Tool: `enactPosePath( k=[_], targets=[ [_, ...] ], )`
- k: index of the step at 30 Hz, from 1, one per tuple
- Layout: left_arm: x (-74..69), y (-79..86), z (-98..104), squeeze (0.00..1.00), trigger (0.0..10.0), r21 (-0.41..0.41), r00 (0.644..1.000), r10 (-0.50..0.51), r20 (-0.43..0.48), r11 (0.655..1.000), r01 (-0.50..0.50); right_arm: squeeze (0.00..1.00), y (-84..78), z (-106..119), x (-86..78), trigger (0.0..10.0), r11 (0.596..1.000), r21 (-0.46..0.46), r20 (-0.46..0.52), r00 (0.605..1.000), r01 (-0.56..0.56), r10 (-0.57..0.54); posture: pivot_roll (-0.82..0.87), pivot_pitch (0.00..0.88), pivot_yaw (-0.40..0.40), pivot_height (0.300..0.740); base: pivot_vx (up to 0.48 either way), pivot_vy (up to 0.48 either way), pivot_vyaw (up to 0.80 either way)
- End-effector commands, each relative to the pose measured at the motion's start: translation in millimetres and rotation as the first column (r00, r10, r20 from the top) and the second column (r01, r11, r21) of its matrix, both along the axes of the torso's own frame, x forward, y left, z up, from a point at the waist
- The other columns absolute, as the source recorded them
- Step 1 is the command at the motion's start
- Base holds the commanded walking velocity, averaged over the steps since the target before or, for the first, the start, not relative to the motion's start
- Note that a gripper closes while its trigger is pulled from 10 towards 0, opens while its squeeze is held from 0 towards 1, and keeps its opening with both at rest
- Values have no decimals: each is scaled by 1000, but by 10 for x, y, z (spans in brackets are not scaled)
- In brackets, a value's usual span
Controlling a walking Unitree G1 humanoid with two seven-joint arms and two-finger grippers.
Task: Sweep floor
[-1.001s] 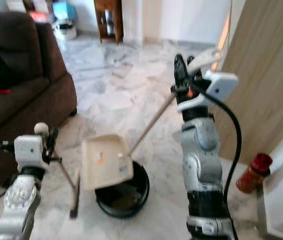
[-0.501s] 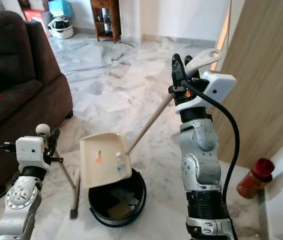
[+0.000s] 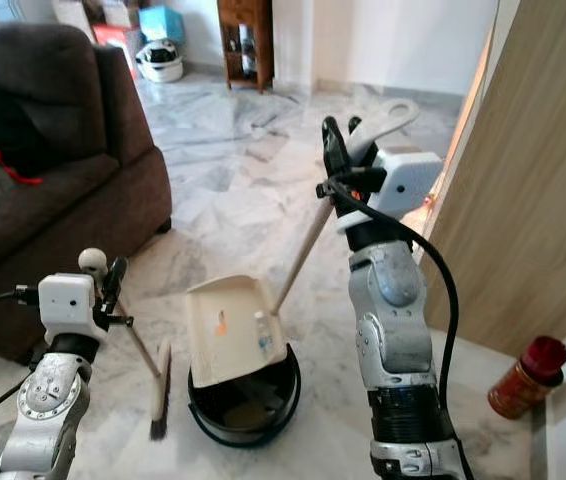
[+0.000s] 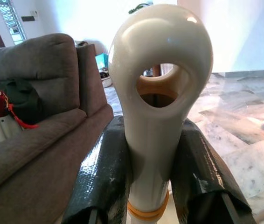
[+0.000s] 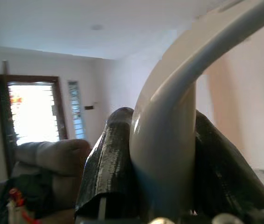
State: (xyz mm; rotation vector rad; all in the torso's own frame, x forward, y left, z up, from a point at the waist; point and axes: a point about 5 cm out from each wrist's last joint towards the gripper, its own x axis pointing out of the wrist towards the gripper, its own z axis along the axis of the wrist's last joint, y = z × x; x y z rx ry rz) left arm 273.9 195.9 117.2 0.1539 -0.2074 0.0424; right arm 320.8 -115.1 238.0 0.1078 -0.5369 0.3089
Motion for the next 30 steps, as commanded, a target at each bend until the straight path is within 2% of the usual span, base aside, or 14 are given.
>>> enactPosePath(
  k=[1, 16, 23, 30],
  targets=[
    [14, 18, 122, 0, 10000, 8, 998, 6, 63, 1000, -6, 0, 46, 246, -117, 10000, 1000, 7, 143, 990, -12, 11, 87, 3, 61, 740, 0, 0, 0],
    [1, 31, 130, 0, 10000, 8, 998, 12, 68, 1000, -13, 0, 298, 199, -213, 10000, 994, -105, 196, 979, -29, 49, 95, 13, 59, 740, 0, 0, 0],
    [0, 22, 130, 0, 10000, 7, 998, 9, 69, 1000, -9, 0, 322, 185, -230, 10000, 988, -157, 218, 975, -13, 48, 91, 16, 60, 740, 0, 0, 0],
    [10, 12, 131, 0, 10000, 6, 998, 6, 68, 1000, -7, 0, 328, 183, -230, 10000, 986, -169, 226, 973, -5, 44, 94, 20, 58, 740, 0, 0, 0]
  ],
)
